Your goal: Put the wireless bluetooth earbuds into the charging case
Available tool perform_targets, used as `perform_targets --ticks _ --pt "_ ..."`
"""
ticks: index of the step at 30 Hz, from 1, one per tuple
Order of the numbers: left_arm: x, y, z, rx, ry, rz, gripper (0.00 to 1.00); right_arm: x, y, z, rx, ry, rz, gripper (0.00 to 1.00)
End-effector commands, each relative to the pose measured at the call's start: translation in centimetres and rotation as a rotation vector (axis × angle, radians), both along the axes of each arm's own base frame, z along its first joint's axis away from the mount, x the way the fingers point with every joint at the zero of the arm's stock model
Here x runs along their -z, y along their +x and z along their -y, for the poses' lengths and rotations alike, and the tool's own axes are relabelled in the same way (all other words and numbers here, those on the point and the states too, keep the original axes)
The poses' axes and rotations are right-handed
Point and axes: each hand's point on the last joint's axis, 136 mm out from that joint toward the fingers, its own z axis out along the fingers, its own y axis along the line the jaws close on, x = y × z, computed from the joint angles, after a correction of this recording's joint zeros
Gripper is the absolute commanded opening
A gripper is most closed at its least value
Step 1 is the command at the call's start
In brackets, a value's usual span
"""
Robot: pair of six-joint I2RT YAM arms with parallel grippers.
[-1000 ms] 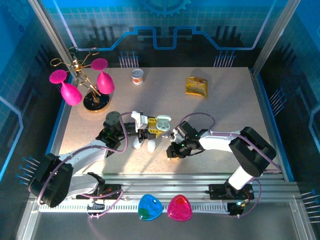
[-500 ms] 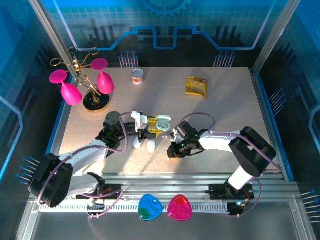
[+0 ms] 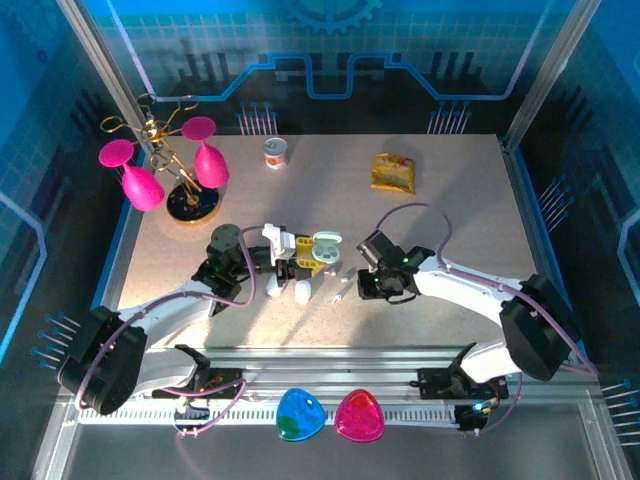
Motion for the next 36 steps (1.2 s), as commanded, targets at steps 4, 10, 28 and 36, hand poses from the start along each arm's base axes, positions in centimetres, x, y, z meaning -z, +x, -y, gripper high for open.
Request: perform_targets --ticks 4,10,28,36 --pt "-0.2 0.2 -0.2 -0.008 -0.012 0.030 0.20 -2.8 2.2 5.1 0.128 -0.263 0.112 0.13" --pt "-0.1 0.3 -0.2 -0.008 -0.011 0.028 0.20 -3.6 2.8 6.4 0.212 -0.331 0.136 0.11" --pt "-0.2 0.1 -0.2 -0.005 -0.007 0.032 0.20 -4.1 3.5 7.8 0.261 -0.495 0.110 0.07" --pt "-0.4 0.1 -0.1 0.000 -0.006 0.036 0.20 -3.8 3.8 7.5 0.238 -0.533 0.102 0.06"
